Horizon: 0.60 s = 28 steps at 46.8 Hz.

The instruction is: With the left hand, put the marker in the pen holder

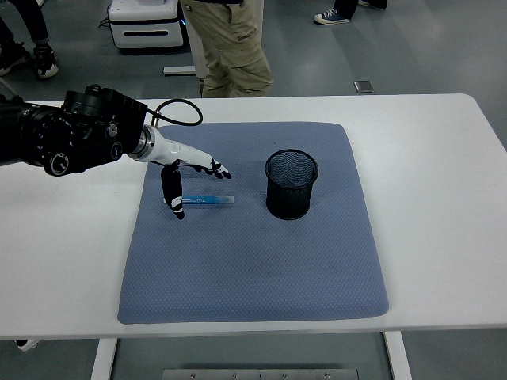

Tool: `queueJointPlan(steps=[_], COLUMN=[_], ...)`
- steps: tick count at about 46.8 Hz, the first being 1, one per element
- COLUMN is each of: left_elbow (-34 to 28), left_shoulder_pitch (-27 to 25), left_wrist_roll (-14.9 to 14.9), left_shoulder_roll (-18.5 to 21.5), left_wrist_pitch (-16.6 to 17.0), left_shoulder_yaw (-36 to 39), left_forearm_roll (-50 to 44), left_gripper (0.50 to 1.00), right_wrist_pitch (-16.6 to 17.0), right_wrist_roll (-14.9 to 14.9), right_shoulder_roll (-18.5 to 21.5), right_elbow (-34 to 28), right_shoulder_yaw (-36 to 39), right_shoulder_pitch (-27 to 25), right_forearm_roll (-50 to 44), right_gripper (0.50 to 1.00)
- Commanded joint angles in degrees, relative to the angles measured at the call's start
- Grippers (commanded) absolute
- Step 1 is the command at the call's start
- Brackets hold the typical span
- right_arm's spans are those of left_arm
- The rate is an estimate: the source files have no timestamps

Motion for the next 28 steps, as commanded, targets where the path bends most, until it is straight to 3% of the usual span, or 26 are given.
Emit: queueJointPlan(steps=[1, 6, 28], left_elbow=[0.13, 0.13, 0.22], left_shoulder_pitch=[0.08, 0.26, 0.08], left_wrist_roll=[0.62, 2.38, 4.76], left_shoulder_roll=[-0.49, -1.28, -2.16], left_wrist_pitch=[0.05, 0.05, -0.13], left_shoulder_yaw=[0.55, 0.64, 0.81], left_forearm_roll=[-0.01, 0.08, 2.02], left_gripper=[1.0, 1.0, 1.0], right_wrist_pitch=[0.0, 0.0, 0.0], right_wrist_roll=[0.0, 0.0, 0.0], right_shoulder_roll=[0.0, 0.0, 0.0], right_elbow=[0.0, 0.0, 0.0], right_shoulder_yaw=[0.0, 0.0, 0.0], right_shoulder_pitch=[0.0, 0.0, 0.0], right_forearm_roll=[0.0, 0.0, 0.0], right_gripper=[1.0, 1.0, 1.0])
